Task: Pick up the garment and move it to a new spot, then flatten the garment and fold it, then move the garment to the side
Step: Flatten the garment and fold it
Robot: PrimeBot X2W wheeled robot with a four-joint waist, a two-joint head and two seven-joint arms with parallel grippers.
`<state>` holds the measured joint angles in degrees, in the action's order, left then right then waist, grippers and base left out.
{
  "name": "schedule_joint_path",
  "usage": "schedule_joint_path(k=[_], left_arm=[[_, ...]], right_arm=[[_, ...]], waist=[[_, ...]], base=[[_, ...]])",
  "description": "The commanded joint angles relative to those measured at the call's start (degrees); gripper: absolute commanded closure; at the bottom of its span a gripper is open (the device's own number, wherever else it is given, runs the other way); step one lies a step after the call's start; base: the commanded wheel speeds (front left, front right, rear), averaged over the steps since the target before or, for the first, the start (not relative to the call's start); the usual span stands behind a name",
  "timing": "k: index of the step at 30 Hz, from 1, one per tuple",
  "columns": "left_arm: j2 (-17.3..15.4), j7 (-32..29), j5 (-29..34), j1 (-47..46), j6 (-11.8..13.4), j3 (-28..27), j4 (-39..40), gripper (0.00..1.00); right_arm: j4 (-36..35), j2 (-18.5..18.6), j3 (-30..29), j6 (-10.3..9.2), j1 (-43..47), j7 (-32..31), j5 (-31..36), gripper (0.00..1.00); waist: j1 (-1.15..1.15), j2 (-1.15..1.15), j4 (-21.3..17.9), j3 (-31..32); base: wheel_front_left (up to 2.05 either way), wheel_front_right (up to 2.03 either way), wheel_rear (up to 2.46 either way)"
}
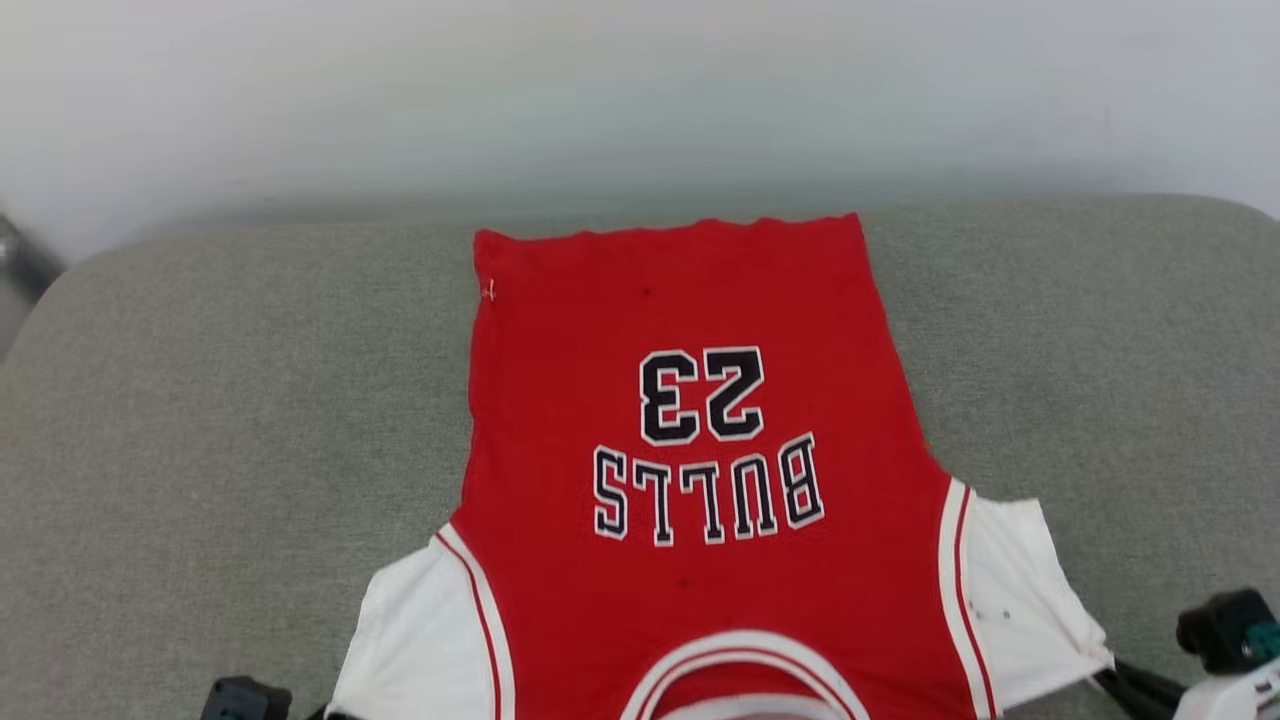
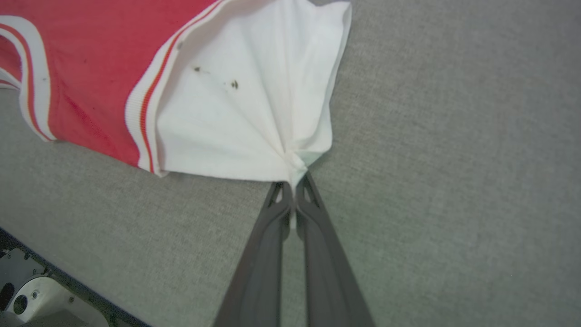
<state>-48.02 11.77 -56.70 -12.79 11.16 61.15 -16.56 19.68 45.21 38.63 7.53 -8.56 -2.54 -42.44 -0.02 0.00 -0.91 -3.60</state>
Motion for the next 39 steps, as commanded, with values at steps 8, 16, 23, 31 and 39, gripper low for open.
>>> schedule_joint_path(k=[8, 16, 23, 31, 39], left_arm=[[-2.81, -0.22, -1.37, 6.74, 4.34, 1.22, 4.78, 1.00], [-3.26, -0.40, -0.22, 5.55, 6.51, 0.95, 9.02, 1.00], [-3.34, -0.88, 1.76, 3.17, 8.21, 0.64, 12.76, 1.00], [-3.73, -1.52, 5.80, -1.60, 9.50, 0.25, 17.16, 1.00], [-2.78, -1.05, 10.07, -7.00, 9.96, -0.33, 20.30, 1.00]], right_arm=[[-9.89, -1.47, -11.20, -0.08, 17.40, -7.80, 4.24, 1.00], [-19.89, -5.27, -23.05, -0.07, 21.95, -15.84, 10.87, 0.00], [-28.60, -3.22, -33.86, -0.06, 15.88, -19.77, 14.01, 0.00], [-29.16, 2.14, -36.97, -0.06, -5.06, -27.03, 8.74, 0.00], [-22.74, 6.85, -24.75, -0.06, -29.89, -47.53, 3.57, 0.00]], waist=[[0.02, 0.00, 0.43, 1.34], [0.02, 0.00, 0.77, 0.30], [0.02, 0.00, 1.98, -1.96], [0.02, 0.00, 5.95, -9.41], [0.02, 0.00, 10.97, -19.42]], base=[[0.00, 0.00, 0.00], [0.00, 0.00, 0.00], [0.00, 0.00, 0.00], [0.00, 0.00, 0.00], [0.00, 0.00, 0.00]])
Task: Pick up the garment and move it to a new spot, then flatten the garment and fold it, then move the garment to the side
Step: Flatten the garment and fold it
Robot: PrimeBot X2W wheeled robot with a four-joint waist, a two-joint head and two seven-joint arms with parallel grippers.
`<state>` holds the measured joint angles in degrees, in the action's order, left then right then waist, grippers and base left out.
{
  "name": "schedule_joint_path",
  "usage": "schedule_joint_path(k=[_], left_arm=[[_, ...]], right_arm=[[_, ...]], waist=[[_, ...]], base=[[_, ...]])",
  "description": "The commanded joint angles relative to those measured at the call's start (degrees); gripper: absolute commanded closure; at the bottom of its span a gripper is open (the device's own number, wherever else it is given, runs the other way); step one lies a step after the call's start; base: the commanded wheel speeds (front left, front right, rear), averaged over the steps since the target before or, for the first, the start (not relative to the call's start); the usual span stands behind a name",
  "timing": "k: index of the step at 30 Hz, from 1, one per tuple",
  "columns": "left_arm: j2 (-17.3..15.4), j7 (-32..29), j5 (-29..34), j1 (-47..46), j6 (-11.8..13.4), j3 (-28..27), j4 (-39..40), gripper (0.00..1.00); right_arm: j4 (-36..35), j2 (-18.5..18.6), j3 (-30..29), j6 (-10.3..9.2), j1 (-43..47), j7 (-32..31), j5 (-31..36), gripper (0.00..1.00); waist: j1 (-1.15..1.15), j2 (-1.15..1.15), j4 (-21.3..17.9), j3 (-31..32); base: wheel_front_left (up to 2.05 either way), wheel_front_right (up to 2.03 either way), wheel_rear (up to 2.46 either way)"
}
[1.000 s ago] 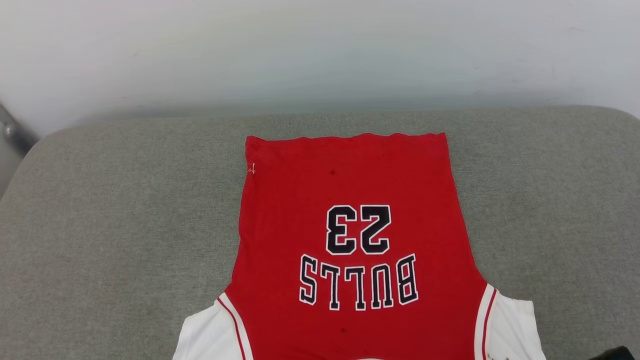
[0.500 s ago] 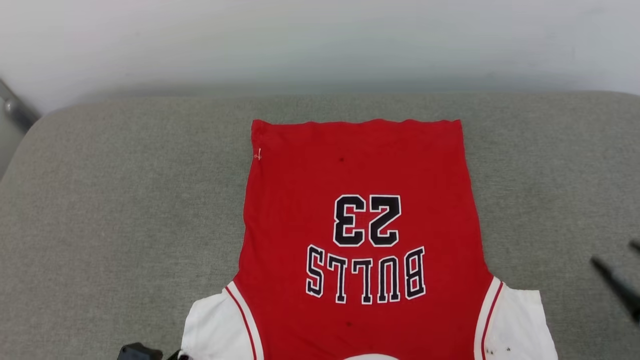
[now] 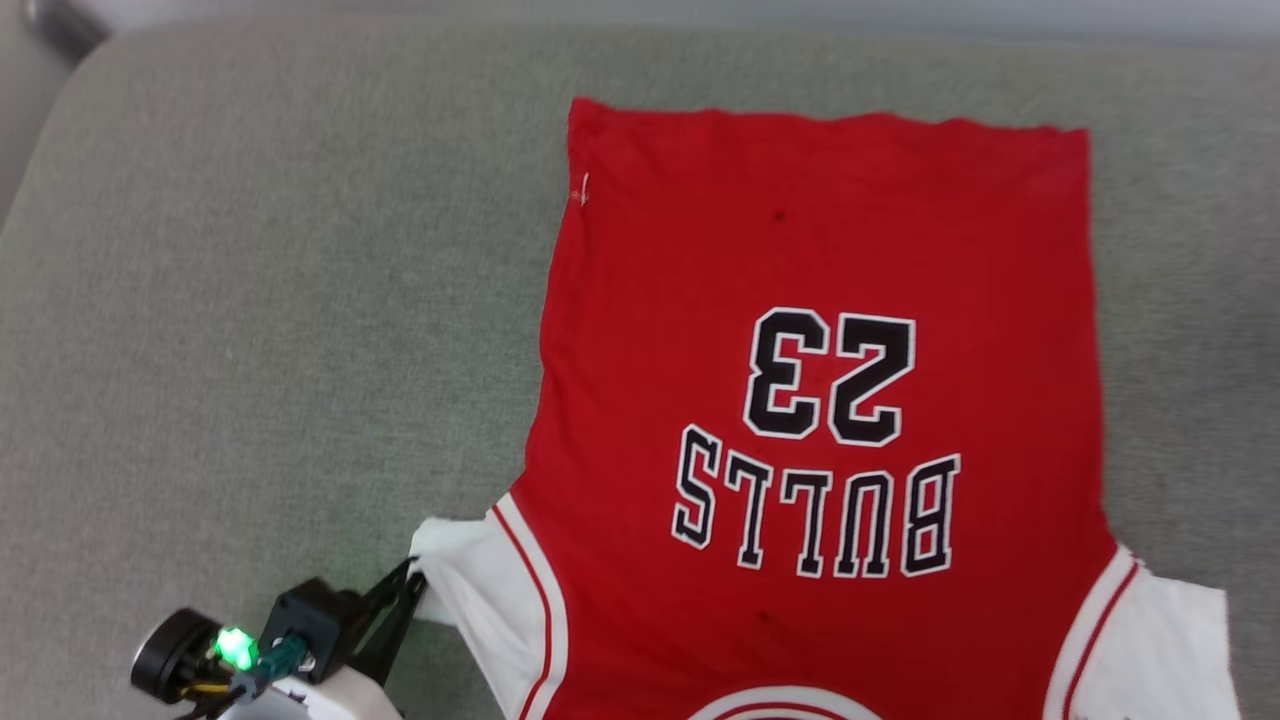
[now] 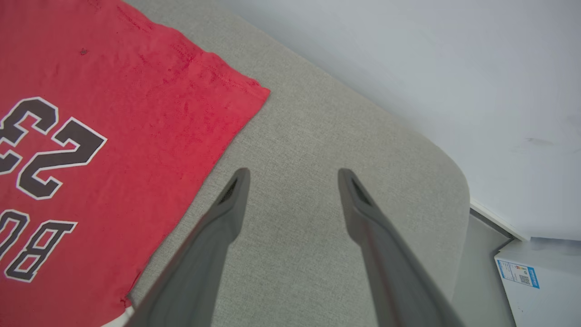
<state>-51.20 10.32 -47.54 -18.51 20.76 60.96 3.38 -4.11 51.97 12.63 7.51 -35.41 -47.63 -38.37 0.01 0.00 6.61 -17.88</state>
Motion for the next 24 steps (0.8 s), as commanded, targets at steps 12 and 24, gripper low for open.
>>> schedule_joint_path(k=[12, 24], left_arm=[[3.21, 1.46, 4.25, -6.84, -0.01, -1.39, 2.20, 1.00], [6.08, 1.74, 5.79, -9.56, -0.66, -1.36, -0.15, 1.00]], right_arm=[[14.95, -5.12, 8.23, -0.04, -26.15, -29.17, 1.29, 0.00], [20.24, -8.65, 6.98, -0.03, -24.46, -32.85, 5.58, 0.00]], waist=[[-0.01, 0.00, 9.59, -16.32], [-0.01, 0.00, 12.45, -22.01]], base=[[0.00, 0.00, 0.00], [0.00, 0.00, 0.00]])
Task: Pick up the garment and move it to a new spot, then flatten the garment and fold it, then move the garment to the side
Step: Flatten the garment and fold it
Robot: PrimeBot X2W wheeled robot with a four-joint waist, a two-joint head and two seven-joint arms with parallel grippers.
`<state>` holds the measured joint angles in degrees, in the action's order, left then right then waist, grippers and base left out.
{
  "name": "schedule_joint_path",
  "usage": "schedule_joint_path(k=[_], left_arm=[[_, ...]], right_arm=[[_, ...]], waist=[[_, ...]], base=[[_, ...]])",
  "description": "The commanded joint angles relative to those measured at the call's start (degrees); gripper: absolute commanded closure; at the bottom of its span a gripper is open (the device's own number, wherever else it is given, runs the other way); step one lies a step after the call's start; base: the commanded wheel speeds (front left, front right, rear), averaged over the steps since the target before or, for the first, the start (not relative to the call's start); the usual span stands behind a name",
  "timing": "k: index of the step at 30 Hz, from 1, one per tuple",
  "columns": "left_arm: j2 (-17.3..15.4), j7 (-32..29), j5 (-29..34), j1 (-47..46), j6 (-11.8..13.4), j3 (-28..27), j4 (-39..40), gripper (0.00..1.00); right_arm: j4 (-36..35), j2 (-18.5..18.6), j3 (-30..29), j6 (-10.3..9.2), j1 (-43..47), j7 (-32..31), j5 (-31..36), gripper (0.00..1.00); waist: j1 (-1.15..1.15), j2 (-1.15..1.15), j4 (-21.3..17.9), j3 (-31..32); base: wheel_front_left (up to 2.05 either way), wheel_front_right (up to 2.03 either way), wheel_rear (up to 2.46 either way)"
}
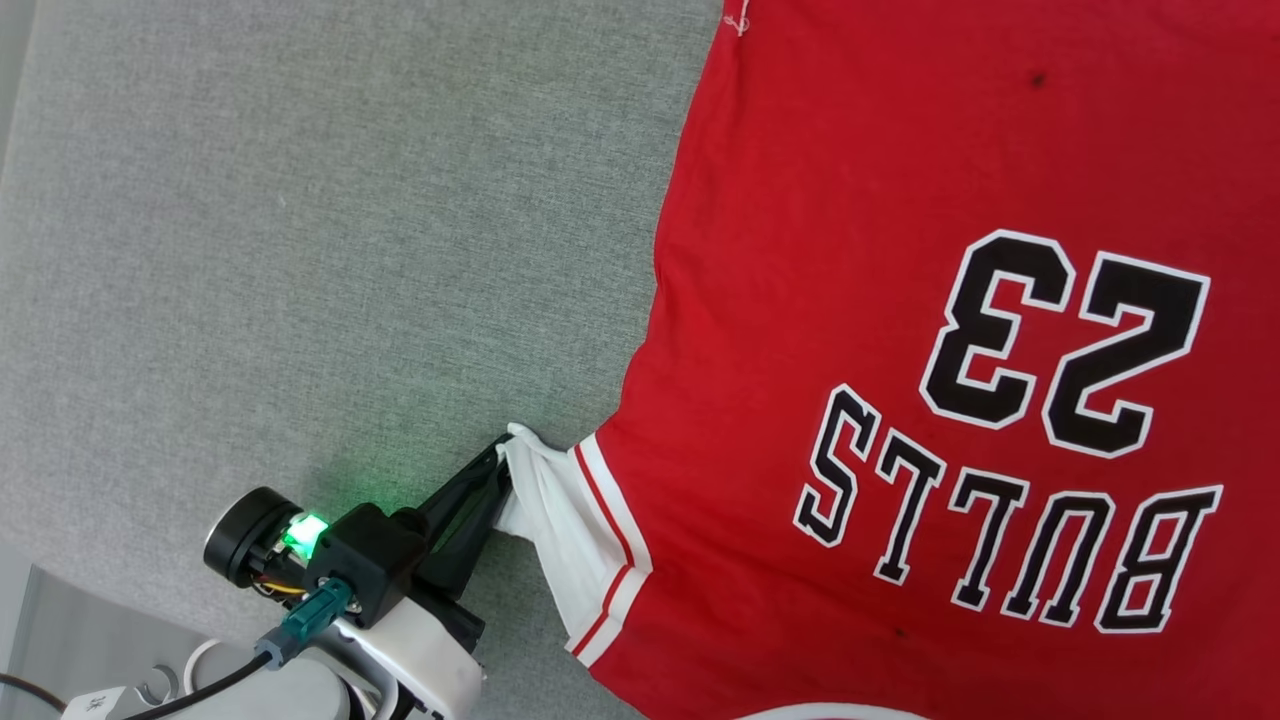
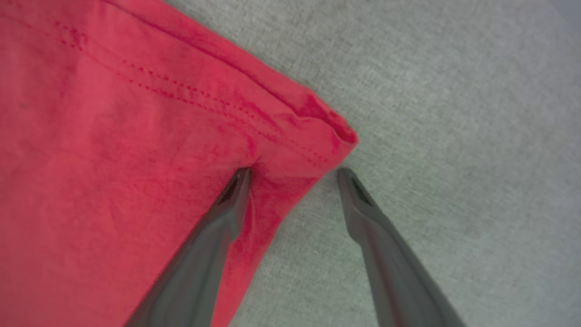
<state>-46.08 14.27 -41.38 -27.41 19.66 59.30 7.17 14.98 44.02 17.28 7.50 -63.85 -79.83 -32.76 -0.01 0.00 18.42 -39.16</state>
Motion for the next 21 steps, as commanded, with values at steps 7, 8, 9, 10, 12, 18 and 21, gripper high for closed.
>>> schedule_joint_path(k=[7, 8, 9, 10, 12, 18, 21], left_arm=[[1.50, -1.88, -0.63, -0.91, -0.24, 0.40, -5.86, 1.00], [1.41, -1.78, -0.72, -0.76, -0.36, 0.34, -6.17, 1.00], [1.38, -1.68, -0.92, -0.48, -0.40, 0.25, -6.49, 1.00], [1.28, -1.57, -0.98, -0.12, -0.35, 0.20, -6.75, 1.00], [1.04, -1.26, -1.32, 0.64, -0.29, 0.05, -7.07, 1.00], [-0.35, -0.28, -2.27, 3.72, -0.19, -0.18, -6.37, 1.00], [-1.26, -0.08, -2.60, 4.70, 0.07, -0.24, -5.82, 1.00]], right_arm=[[-0.19, 0.87, 3.93, -0.02, 6.41, 1.16, -1.14, 1.00], [-0.37, 1.23, 3.85, -0.02, 5.80, 1.67, -1.29, 1.00], [-0.42, 1.37, 3.91, -0.02, 5.25, 2.42, -1.37, 1.00], [-0.92, 1.47, 4.52, -0.02, 4.72, 3.07, -1.32, 1.00], [-1.69, 1.24, 5.91, -0.02, 4.03, 4.66, -1.99, 1.00], [-2.73, 1.48, 9.48, -0.02, 2.96, 9.36, -5.11, 1.00], [-3.87, 2.68, 11.26, -0.02, 3.94, 11.53, -7.20, 1.00]], waist=[[0.01, 0.00, 0.26, 0.63], [0.01, 0.00, 0.06, 1.22], [0.01, 0.00, -0.23, 2.10], [0.01, 0.00, -0.53, 2.98], [0.01, 0.00, -1.22, 4.96], [0.01, 0.00, -4.20, 11.12], [0.01, 0.00, -5.67, 13.93]], base=[[0.00, 0.00, 0.00], [0.00, 0.00, 0.00], [0.00, 0.00, 0.00], [0.00, 0.00, 0.00], [0.00, 0.00, 0.00], [0.00, 0.00, 0.00], [0.00, 0.00, 0.00]])
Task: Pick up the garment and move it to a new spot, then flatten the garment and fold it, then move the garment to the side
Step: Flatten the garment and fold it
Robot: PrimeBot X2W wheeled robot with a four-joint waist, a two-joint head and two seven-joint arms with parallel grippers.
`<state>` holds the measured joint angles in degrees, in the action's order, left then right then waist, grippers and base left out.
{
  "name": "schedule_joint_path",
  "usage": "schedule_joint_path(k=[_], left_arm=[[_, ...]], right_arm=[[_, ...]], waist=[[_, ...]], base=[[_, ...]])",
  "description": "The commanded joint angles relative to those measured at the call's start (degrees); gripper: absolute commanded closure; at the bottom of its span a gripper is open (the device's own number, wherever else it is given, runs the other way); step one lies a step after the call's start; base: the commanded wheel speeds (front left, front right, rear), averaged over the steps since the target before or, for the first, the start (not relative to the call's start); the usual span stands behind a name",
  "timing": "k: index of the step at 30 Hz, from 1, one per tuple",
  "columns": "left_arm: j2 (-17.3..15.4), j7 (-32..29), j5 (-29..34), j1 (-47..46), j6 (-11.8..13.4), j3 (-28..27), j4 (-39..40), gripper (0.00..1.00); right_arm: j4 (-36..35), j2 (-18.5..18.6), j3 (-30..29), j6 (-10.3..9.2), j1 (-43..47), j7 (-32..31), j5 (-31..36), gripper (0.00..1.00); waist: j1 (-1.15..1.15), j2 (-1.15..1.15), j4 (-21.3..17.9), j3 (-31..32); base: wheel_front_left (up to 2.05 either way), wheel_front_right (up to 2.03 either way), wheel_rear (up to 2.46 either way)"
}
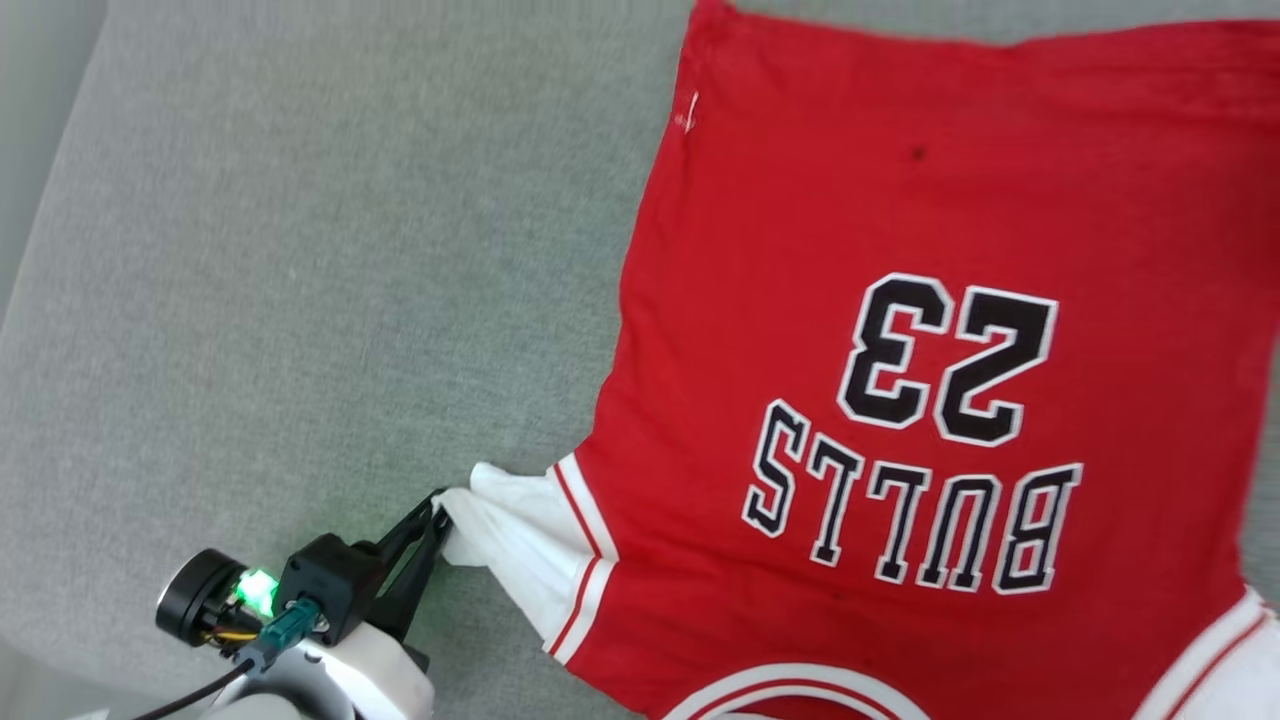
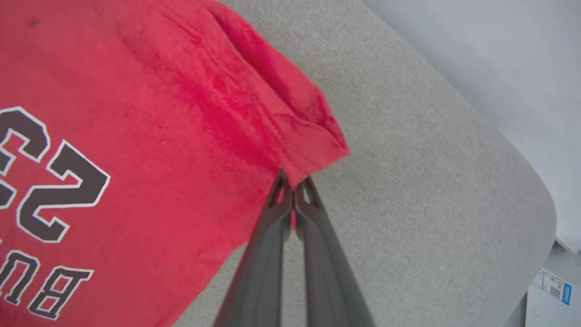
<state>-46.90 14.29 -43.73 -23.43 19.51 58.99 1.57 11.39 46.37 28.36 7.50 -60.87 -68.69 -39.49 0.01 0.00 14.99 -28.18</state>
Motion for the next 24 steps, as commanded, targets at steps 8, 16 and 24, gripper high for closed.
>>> schedule_joint_path(k=[8, 16, 24], left_arm=[[-2.20, -0.40, -2.23, 4.31, 1.25, 0.40, 0.36, 1.00], [-3.96, -0.08, -4.25, 8.14, 2.38, 0.38, 0.62, 1.00], [-4.66, 0.16, -4.76, 9.62, 2.61, 0.01, 0.80, 1.00]], right_arm=[[-6.92, 6.78, 5.32, -0.02, 7.01, 5.17, -6.95, 1.00], [-14.72, 16.97, 6.04, -0.02, 23.78, 12.31, -13.72, 1.00], [-15.96, 21.93, 4.54, -0.02, 46.92, 22.06, -18.07, 1.00]], waist=[[-0.01, 0.00, -5.97, 10.21], [-0.01, 0.00, -9.75, 14.84], [-0.01, 0.00, -12.62, 15.32]], base=[[0.00, 0.00, 0.00], [0.00, 0.00, 0.00], [0.00, 0.00, 0.00]])
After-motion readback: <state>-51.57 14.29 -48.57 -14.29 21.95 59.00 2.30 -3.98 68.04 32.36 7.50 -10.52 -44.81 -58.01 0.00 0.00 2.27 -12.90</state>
